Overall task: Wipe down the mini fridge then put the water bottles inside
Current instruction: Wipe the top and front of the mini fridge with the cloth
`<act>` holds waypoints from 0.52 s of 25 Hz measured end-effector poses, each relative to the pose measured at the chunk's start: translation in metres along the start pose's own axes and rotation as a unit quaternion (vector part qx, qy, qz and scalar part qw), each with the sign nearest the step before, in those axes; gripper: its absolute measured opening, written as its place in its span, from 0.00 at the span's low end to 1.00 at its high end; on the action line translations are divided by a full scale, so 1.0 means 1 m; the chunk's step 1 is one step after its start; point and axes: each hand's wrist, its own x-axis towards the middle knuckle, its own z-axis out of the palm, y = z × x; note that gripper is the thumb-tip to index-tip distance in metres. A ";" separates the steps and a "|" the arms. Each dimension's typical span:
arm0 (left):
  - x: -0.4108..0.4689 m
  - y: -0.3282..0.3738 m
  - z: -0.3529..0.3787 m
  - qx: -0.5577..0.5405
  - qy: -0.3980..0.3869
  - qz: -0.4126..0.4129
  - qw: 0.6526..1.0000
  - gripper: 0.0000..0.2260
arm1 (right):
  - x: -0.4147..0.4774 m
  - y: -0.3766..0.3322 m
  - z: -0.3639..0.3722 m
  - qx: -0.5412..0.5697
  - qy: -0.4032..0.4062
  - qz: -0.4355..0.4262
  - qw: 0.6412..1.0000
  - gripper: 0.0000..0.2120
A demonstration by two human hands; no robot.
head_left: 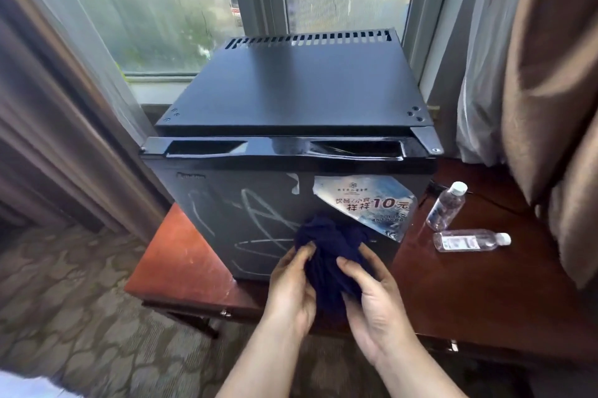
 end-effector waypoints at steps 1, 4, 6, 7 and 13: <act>0.003 0.008 -0.002 -0.010 0.005 -0.011 1.000 0.19 | 0.003 0.004 0.008 0.007 0.010 -0.004 1.000 0.25; -0.003 0.042 -0.020 -0.012 -0.032 0.022 0.999 0.33 | 0.003 0.019 0.039 0.015 0.003 -0.015 1.000 0.25; -0.007 0.086 -0.029 -0.026 -0.051 0.078 0.995 0.37 | -0.001 0.033 0.073 0.005 -0.035 -0.021 0.999 0.25; -0.009 0.110 -0.033 -0.026 -0.058 0.103 0.993 0.30 | -0.004 0.042 0.094 -0.004 -0.056 -0.023 0.998 0.25; -0.003 0.237 -0.088 0.049 -0.103 0.128 0.985 0.33 | -0.010 0.120 0.196 -0.032 -0.096 -0.022 0.995 0.22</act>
